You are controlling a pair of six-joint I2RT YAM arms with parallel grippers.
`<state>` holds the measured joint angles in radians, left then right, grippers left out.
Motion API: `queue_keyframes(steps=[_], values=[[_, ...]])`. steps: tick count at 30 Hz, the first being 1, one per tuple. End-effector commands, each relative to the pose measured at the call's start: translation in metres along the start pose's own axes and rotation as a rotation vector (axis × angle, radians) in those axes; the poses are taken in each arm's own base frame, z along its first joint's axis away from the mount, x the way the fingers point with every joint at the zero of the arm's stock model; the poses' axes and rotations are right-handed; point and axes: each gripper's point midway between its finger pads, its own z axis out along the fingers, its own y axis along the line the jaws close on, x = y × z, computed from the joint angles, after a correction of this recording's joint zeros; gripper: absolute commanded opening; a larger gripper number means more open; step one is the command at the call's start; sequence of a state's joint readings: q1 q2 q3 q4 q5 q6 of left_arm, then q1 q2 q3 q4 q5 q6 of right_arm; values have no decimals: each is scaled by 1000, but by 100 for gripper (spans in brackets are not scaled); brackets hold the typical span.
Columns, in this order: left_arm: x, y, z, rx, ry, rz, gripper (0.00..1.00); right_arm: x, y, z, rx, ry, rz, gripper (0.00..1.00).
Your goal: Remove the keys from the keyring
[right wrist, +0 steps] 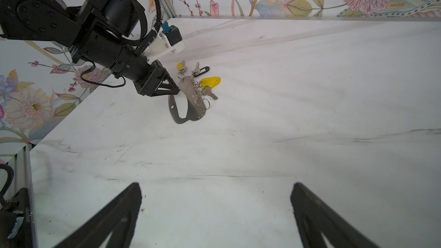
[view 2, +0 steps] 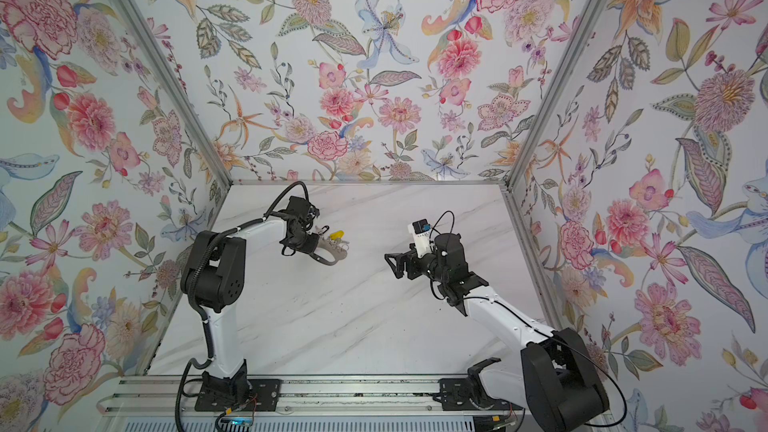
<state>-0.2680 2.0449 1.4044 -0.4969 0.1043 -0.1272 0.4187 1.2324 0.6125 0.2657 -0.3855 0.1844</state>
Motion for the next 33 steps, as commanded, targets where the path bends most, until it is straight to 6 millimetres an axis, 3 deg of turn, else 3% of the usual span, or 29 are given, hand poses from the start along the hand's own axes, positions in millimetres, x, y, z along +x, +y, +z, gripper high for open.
queue_keyframes(steps=[1,14,21,33], values=[[14,3,9,8,59,-3,32,-1,2,-1,-1,-4,0,99],[36,-26,4,54,122,109,24,-2,0,0,7,5,-13,99],[59,-52,4,24,160,210,23,-2,-5,6,5,31,-8,99],[86,-122,-2,80,150,403,22,7,-10,22,-29,118,69,99]])
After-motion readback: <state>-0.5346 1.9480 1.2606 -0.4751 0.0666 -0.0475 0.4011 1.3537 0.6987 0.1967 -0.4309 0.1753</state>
